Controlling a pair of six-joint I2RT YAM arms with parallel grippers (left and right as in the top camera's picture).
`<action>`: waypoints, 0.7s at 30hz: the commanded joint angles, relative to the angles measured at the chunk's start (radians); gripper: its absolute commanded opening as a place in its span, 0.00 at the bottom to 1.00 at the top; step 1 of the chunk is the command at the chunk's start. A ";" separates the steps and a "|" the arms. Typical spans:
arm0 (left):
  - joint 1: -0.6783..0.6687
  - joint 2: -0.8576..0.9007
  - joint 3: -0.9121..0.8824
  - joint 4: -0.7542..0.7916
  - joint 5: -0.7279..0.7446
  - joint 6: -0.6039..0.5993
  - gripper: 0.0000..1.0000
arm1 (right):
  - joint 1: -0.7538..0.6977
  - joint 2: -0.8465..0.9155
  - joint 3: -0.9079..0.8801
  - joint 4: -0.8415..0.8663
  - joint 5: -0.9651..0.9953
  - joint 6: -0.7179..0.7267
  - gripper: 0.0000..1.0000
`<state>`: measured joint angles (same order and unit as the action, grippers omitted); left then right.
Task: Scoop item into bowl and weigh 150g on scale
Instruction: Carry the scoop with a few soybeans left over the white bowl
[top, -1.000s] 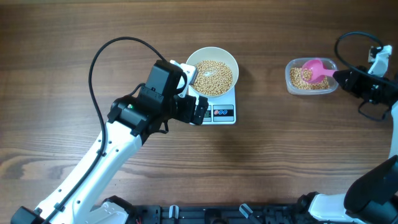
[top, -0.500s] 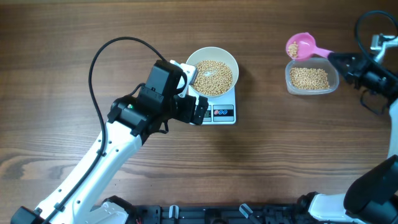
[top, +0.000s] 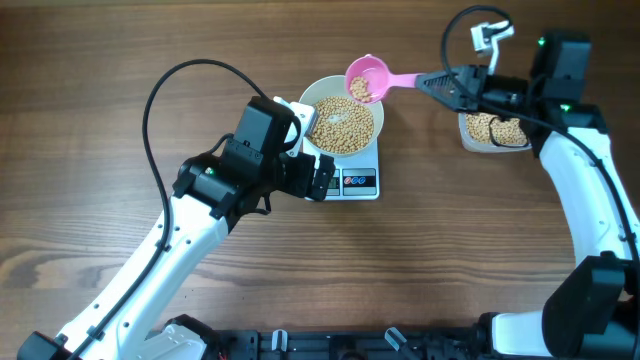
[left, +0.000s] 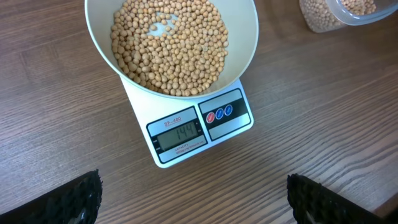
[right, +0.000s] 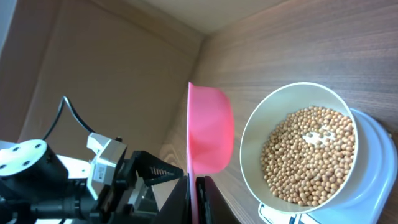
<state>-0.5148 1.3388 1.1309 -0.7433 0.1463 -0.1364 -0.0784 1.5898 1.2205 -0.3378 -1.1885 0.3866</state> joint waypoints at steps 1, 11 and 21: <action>0.007 -0.003 0.015 0.002 -0.006 -0.005 1.00 | 0.003 0.007 0.024 -0.060 0.125 -0.082 0.04; 0.007 -0.003 0.015 0.002 -0.006 -0.005 1.00 | 0.003 0.007 0.190 -0.380 0.367 -0.290 0.04; 0.007 -0.003 0.015 0.002 -0.006 -0.005 1.00 | 0.146 0.008 0.291 -0.529 0.636 -0.379 0.04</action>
<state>-0.5148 1.3388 1.1309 -0.7433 0.1463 -0.1364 -0.0063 1.5944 1.4883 -0.8719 -0.6804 0.0746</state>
